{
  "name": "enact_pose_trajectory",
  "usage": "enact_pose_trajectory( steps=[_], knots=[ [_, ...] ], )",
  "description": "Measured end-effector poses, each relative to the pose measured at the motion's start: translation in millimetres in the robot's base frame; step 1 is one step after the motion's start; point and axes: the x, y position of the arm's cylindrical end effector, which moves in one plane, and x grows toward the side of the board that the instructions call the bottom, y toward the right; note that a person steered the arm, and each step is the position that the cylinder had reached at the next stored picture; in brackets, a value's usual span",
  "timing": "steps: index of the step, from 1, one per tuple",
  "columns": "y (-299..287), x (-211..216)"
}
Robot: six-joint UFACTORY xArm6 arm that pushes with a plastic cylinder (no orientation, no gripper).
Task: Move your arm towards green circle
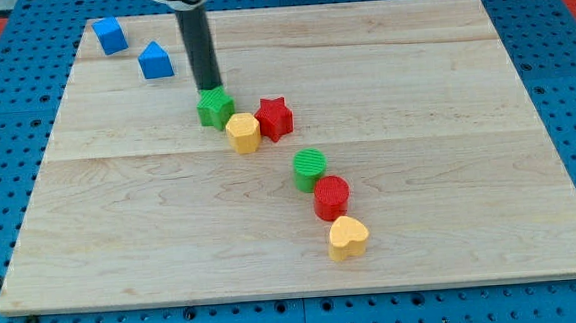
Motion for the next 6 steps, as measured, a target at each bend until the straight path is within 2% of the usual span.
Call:
enact_pose_trajectory(
  steps=[3,4,5,6],
  knots=[
    [33,0],
    [97,-6],
    [210,30],
    [257,85]
  ],
)
